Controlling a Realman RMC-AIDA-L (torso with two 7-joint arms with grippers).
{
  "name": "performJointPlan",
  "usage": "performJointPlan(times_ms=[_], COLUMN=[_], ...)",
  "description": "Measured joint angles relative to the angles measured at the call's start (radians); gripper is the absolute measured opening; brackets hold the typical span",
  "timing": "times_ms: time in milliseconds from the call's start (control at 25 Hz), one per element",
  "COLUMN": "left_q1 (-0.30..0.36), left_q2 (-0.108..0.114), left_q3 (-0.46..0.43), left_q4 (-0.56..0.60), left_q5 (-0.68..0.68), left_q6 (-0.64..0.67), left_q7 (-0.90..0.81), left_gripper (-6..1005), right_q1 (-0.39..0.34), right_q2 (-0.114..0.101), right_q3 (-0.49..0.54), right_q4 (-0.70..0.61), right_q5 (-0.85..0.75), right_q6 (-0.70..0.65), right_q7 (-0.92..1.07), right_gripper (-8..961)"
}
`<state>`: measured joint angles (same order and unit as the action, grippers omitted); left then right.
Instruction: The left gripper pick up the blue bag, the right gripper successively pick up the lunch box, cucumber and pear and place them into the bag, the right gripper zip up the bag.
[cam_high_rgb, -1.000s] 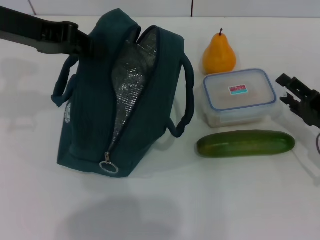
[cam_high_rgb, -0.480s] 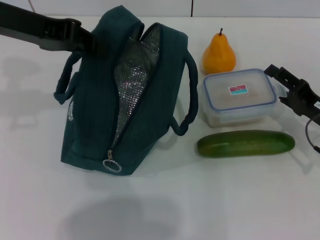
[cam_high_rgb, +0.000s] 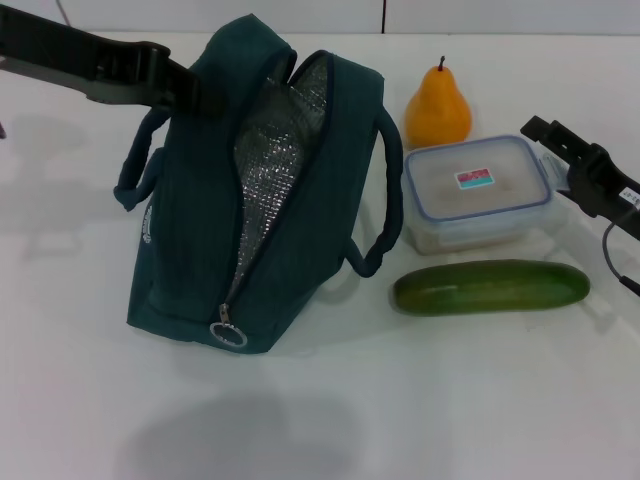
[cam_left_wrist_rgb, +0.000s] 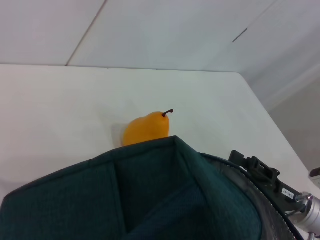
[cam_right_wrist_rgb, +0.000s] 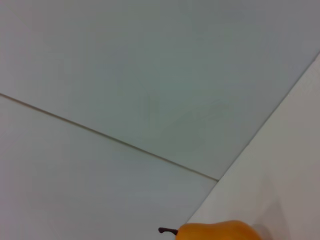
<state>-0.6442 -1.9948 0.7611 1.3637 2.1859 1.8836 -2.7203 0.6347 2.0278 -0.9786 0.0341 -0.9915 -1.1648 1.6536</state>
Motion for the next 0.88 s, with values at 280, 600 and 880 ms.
performJointPlan(times_ms=[280, 600, 880], left_q1=[0.000, -0.001, 0.002], left_q2=[-0.001, -0.002, -0.003], left_q3=[0.000, 0.000, 0.000], left_q4=[0.000, -0.002, -0.004], left_q5=[0.000, -0.004, -0.008], left_q6=[0.000, 0.000, 0.000], left_q7=[0.005, 0.008, 0.015], left_gripper=[47, 48, 48], right_q1=[0.010, -0.003, -0.025], right_q2=[0.000, 0.000, 0.000], right_q3=[-0.007, -0.021, -0.023], right_q4=[0.001, -0.013, -0.036], right_q5=[-0.007, -0.031, -0.038], right_q6=[0.003, 0.019, 0.004], right_q7=[0.000, -0.023, -0.038], right_gripper=[794, 712, 417])
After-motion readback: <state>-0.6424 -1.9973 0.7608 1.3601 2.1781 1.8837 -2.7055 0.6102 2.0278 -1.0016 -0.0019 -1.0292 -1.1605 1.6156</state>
